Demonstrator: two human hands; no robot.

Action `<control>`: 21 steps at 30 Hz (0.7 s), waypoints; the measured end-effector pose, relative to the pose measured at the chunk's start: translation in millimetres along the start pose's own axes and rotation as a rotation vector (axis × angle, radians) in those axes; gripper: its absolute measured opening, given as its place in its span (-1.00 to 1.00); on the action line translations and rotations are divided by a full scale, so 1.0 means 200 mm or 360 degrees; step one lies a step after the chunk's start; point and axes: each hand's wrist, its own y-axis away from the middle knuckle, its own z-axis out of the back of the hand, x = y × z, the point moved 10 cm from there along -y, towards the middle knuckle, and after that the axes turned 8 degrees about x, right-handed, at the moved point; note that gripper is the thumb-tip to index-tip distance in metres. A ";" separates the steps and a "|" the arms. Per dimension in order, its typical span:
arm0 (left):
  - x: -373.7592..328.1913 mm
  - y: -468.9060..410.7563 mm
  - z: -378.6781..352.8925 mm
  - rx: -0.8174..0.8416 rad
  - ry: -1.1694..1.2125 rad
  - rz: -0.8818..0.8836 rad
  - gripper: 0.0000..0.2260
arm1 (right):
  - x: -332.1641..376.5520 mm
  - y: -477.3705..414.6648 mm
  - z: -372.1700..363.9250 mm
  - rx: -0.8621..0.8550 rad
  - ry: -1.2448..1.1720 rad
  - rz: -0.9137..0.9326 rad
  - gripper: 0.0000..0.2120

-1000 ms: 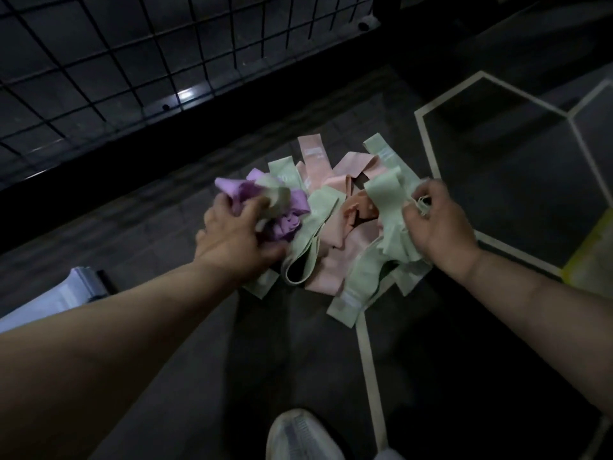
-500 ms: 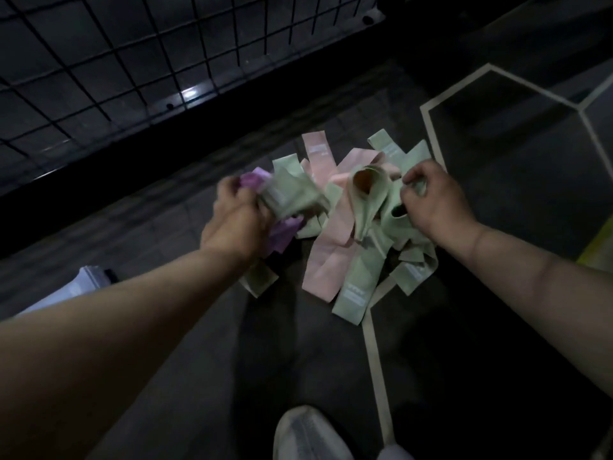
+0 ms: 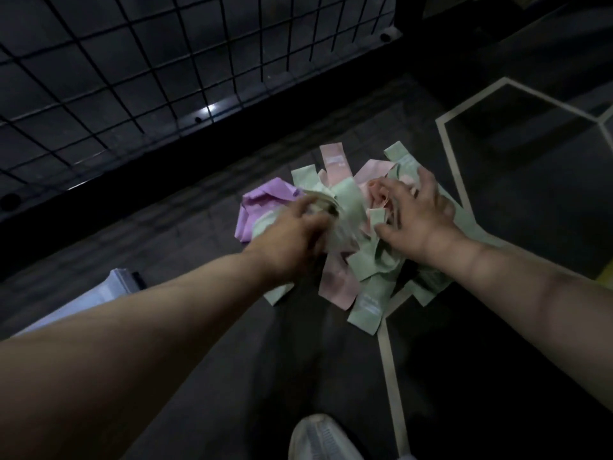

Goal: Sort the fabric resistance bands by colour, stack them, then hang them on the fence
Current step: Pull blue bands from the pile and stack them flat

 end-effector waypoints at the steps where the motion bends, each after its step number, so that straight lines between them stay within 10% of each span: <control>1: -0.05 0.00 -0.07 0.0160 -0.0082 -0.0078 -0.62 | 0.06 0.02 -0.01 0.0002 0.0055 0.0101 -0.31; 8: 0.01 0.14 -0.24 0.0568 -0.0476 -0.0019 -0.50 | 0.33 0.12 -0.34 0.0553 0.0484 0.0668 -0.32; 12: 0.08 0.25 -0.20 0.0623 -0.0552 -0.0006 -0.54 | 0.39 0.07 -0.28 0.0254 0.0757 0.0688 -0.69; 21: 0.16 0.57 -0.04 0.0586 -0.0508 0.0094 -0.55 | 0.42 -0.01 -0.17 -0.0069 0.0394 0.0119 -0.50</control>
